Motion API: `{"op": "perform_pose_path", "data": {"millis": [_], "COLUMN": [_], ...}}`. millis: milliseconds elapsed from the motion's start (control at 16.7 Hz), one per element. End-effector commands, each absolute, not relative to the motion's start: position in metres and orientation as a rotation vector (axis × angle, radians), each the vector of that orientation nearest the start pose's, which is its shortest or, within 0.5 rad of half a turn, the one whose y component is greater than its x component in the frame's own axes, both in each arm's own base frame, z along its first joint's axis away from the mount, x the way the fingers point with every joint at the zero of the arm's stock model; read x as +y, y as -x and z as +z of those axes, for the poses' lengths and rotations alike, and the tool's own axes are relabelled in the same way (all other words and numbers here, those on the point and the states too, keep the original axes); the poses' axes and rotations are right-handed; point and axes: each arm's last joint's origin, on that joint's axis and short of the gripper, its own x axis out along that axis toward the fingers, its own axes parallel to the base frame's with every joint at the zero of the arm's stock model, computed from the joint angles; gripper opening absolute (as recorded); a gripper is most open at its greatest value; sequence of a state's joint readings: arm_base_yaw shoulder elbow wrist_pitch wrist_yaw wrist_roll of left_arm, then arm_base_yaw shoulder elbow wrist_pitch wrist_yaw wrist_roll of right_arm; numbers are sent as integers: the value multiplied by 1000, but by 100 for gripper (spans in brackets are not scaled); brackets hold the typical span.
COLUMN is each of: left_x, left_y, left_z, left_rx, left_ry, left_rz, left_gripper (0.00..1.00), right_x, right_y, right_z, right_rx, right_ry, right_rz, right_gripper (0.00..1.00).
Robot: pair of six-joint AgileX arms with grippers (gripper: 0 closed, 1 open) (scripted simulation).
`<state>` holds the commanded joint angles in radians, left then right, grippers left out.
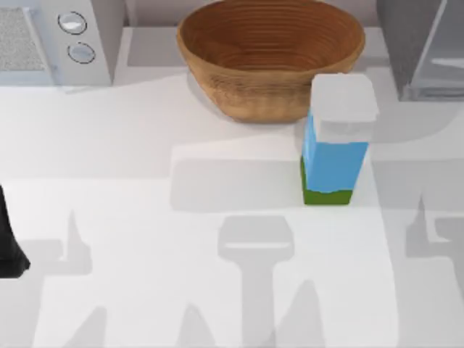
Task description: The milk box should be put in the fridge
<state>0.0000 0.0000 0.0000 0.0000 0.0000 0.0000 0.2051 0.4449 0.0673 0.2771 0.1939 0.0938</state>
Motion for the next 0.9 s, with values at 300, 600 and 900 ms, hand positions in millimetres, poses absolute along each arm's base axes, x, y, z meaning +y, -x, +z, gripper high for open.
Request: {"op": "perform_pose_path", "data": {"millis": [300, 600, 900], "left_x": [-1, -1, -1], "left_y": [-106, -106, -106], "left_z": [160, 160, 160], "left_rx": [0, 0, 0], "left_ry": [0, 0, 0], "left_rz": [0, 0, 0], "left_gripper": [100, 100, 100], "right_x": [54, 101, 147], "right_y": [-165, -195, -215], "right_z": [167, 149, 115], "right_rx": [159, 177, 156], "right_ry": [-82, -62, -28], "right_rz": [9, 12, 15], "right_gripper": [100, 100, 100]}}
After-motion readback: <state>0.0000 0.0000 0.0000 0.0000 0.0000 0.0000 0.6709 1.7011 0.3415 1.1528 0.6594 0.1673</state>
